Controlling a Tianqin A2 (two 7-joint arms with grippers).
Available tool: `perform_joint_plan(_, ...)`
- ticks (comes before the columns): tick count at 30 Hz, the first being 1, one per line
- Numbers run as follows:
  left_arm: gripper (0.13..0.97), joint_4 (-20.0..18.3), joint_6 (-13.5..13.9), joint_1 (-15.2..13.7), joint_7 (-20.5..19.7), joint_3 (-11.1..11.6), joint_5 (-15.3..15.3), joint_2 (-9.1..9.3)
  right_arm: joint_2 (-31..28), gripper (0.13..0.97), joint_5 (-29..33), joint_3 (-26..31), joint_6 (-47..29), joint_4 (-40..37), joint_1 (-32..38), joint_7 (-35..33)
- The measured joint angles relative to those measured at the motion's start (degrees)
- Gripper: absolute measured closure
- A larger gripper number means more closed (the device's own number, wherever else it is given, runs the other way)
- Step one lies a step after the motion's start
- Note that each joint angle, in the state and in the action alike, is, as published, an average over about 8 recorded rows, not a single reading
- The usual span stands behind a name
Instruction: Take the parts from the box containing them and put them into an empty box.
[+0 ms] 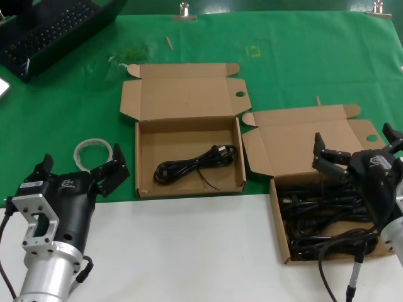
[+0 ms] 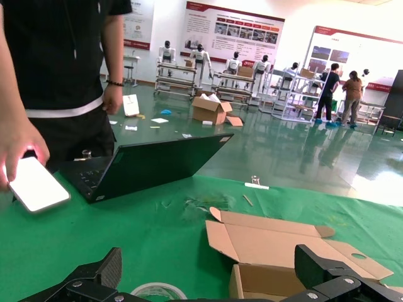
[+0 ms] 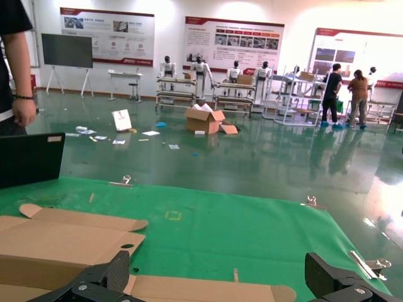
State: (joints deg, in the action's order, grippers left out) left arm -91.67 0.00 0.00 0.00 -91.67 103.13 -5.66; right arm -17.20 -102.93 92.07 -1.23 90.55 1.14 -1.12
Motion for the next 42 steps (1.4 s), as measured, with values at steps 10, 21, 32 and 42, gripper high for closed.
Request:
perform_joint_plan(10,0.132,0.0,0.0,0.0,0.0,0.0,0.0,0.0,0.0,0.129,0.0,0.0,0.0,0.0,0.0,0.0)
perform_joint_plan(21,0.132,0.0,0.0,0.0,0.0,0.0,0.0,0.0,0.0,0.129,0.0,0.0,0.0,0.0,0.0,0.0)
perform_joint_plan(32,0.132,0.0,0.0,0.0,0.0,0.0,0.0,0.0,0.0,0.129,0.0,0.0,0.0,0.0,0.0,0.0)
perform_joint_plan(42,0.132,0.0,0.0,0.0,0.0,0.0,0.0,0.0,0.0,0.129,0.0,0.0,0.0,0.0,0.0,0.0)
